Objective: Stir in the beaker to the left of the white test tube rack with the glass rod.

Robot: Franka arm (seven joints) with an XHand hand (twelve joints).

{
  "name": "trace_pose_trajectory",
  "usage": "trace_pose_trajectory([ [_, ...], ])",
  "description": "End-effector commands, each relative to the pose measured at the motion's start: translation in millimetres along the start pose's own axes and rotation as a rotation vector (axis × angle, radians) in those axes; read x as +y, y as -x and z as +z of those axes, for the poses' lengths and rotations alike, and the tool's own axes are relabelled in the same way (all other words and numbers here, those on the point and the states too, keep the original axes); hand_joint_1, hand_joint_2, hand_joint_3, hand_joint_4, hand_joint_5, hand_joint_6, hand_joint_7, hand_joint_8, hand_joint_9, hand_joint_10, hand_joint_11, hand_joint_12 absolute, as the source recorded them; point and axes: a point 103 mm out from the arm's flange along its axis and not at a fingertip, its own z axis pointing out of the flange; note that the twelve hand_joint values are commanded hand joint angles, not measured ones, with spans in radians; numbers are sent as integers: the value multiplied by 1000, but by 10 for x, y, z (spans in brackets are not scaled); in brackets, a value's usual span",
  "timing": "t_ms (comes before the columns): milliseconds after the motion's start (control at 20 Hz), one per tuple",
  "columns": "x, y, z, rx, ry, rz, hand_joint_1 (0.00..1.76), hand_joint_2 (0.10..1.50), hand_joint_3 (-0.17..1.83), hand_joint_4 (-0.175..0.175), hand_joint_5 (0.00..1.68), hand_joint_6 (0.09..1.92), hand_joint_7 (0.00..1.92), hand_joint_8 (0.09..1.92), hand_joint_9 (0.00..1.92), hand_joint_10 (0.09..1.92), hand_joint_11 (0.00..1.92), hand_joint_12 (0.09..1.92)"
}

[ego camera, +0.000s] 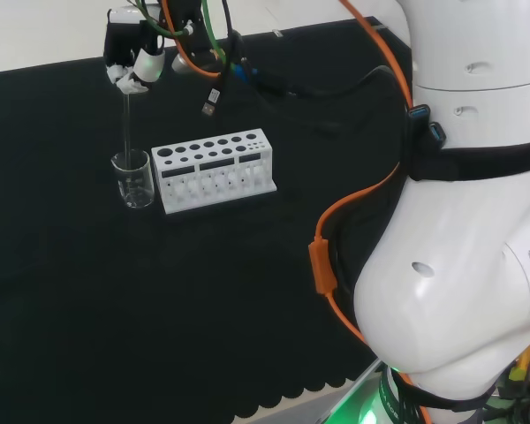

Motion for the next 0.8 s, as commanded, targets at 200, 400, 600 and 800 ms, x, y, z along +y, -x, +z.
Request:
trace_pose_trajectory([
  [200,69,138,-29,15,1,12,1330,586,791,-175,1174,706,1411,681,1691,473,1540,750],
  [400,-11,246,-64,0,9,28,1330,586,791,-175,1174,706,1411,682,1691,473,1540,751],
  [600,-79,301,-74,0,14,43,1330,586,791,-175,1174,706,1410,682,1691,473,1540,752],
  [800,-139,261,-51,1,6,30,1330,586,791,-175,1174,706,1410,682,1691,473,1539,753],
])
